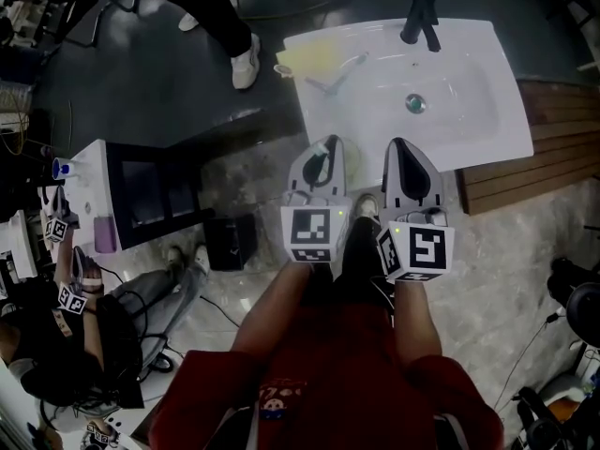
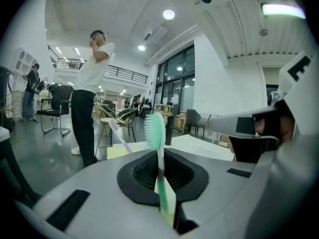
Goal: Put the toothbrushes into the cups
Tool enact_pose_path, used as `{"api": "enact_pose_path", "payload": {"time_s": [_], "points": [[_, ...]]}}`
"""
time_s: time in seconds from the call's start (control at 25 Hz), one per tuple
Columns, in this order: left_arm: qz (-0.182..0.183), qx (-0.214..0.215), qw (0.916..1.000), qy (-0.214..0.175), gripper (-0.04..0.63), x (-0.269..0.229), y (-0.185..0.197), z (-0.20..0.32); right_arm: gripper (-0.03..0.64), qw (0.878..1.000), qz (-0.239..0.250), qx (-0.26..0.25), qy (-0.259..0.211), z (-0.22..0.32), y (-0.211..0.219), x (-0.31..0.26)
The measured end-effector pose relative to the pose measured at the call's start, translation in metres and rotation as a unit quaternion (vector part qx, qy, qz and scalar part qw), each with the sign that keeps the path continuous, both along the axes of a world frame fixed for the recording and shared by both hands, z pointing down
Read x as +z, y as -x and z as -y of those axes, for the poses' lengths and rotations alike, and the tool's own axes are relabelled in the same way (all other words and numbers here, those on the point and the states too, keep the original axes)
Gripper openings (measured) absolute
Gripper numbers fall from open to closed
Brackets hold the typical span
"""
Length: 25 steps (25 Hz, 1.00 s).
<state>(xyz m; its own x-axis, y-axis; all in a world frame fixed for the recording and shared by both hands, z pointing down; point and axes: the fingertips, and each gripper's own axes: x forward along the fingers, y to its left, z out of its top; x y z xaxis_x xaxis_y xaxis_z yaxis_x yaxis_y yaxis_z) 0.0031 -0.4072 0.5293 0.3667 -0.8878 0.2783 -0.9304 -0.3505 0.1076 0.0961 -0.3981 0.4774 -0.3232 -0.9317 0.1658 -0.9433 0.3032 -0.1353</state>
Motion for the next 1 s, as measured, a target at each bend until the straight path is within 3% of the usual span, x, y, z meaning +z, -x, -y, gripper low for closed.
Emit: {"api": "enact_pose_path", "payload": {"time_s": [0.6,0.92,1.0], "points": [[0.046,-0.013,0.9987,-0.015,0.032,0.007,-0.002,-0.002,0.029,1.0,0.003,-0.011,0.006,0.001,-0.001,0.009],[0.053,-0.005,0.9985,-0.014,0.038,0.005,-0.004,-0.004,0.029,1.0,0.004,-0.014,0.0,-0.001,0.003,0.001],[0.05,-0.003,0.9987,-0.011,0.142,0.005,-0.004,-0.003,0.029,1.0,0.004,-0.013,0.0,-0.002,0.003,0.0]]}}
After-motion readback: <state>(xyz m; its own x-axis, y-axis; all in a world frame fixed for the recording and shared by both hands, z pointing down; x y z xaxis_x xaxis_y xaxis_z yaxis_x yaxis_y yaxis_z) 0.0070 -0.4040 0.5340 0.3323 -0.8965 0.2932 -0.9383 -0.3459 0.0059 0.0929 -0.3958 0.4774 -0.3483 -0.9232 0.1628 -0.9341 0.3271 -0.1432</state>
